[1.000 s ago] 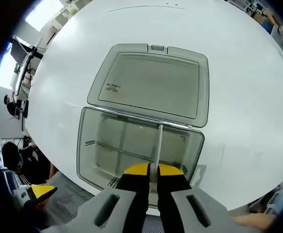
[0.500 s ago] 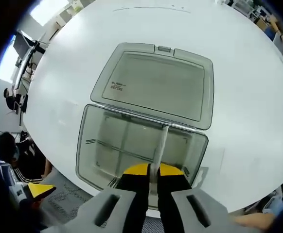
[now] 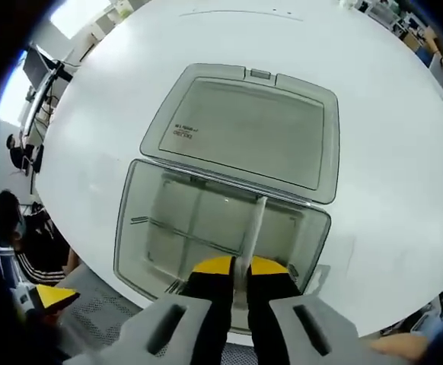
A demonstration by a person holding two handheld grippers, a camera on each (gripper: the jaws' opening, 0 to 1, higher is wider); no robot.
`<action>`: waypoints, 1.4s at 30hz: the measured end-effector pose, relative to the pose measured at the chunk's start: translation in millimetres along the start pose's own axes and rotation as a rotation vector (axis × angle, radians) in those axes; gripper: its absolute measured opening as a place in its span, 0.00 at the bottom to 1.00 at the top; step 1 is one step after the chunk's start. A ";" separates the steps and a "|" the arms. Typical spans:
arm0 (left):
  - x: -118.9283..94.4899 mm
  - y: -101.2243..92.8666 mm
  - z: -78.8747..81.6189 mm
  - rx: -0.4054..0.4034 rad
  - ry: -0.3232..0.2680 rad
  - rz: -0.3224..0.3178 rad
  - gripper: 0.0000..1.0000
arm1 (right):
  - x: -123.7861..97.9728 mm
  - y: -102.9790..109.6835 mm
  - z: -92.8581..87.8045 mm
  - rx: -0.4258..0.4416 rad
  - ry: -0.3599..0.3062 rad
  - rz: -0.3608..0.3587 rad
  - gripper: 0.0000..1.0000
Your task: Insert the divider into the dual guide fixture by aligning both edges with the guide slots and pushing it downward to the bottom, including one-sided entry, uneven engagement, binding, and posture correction.
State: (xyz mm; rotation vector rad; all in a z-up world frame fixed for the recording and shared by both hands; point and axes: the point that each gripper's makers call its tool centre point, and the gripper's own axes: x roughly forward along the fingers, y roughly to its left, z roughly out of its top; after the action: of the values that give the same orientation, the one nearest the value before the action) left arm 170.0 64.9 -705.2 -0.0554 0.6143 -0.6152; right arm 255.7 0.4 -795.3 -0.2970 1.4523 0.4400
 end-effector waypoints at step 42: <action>1.6 1.7 2.9 -0.017 -0.023 -0.013 0.46 | -18.4 10.3 -6.1 0.021 0.000 0.158 0.00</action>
State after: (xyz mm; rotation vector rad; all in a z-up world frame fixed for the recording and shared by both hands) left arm 173.5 65.1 -704.1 -0.0824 0.5973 -0.6211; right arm 244.4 4.8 -777.0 -0.1659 1.4851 0.5527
